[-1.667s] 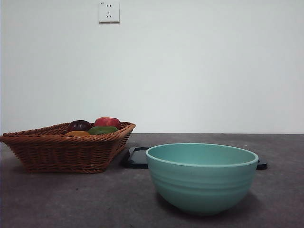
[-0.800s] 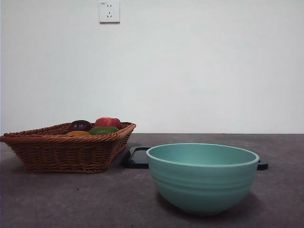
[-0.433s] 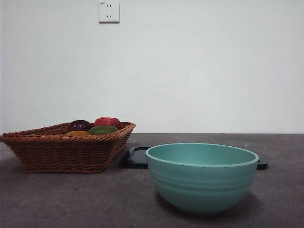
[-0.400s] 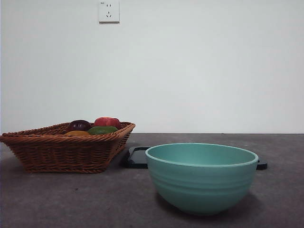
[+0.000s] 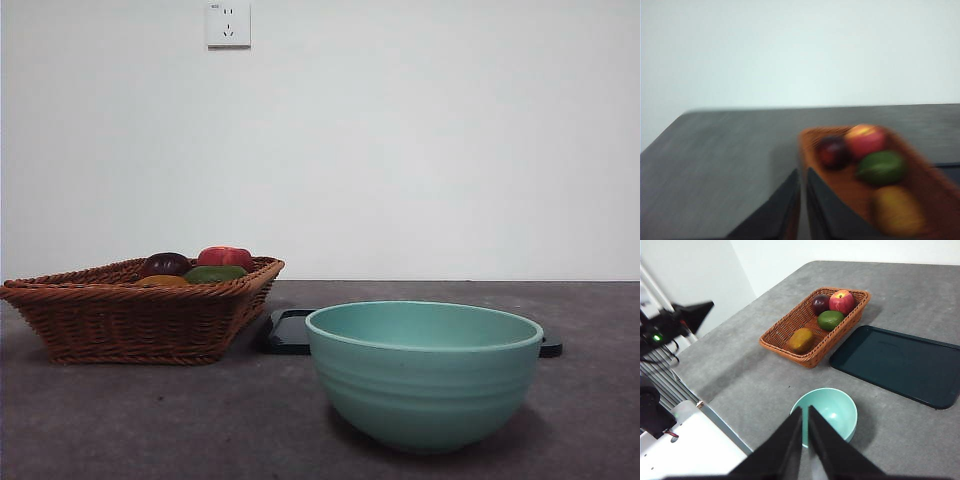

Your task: Pick up the wifruite, put it on the bowl, pick up the plate, put it on desk

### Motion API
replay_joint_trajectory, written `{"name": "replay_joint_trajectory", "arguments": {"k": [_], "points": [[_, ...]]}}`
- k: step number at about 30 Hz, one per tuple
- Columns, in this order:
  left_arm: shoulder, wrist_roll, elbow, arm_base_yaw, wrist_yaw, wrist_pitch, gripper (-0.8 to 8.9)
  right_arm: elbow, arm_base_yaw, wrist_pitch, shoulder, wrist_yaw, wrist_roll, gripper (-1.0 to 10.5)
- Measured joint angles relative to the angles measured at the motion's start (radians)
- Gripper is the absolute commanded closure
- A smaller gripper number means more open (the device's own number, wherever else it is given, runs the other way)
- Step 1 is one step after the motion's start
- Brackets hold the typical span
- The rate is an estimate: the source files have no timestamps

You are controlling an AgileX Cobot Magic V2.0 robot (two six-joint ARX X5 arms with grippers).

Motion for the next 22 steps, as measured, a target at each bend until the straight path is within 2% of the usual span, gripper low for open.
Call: {"name": "replay_joint_trajectory", "arguments": {"k": [2,4,10,17,22], "points": [[-0.042,-0.035,-0.057,0.002,-0.074,-0.005,7.94,0.000,0.000,0.000,0.000,0.000,0.000,9.3],[-0.074,-0.056,-0.095,0.009,-0.106,-0.005,7.94,0.000,0.000,0.000,0.000,0.000,0.000,9.3],[-0.123,-0.074,-0.121,0.023,-0.115,-0.051,7.94,0.000,0.000,0.000,0.000,0.000,0.000,9.3],[-0.123,-0.046,-0.121,0.033,-0.118,-0.161,7.94,0.000,0.000,0.000,0.000,0.000,0.000,9.3],[-0.122,-0.042,-0.121,0.033,-0.118,-0.162,7.94,0.000,0.000,0.000,0.000,0.000,0.000,9.3]]}}
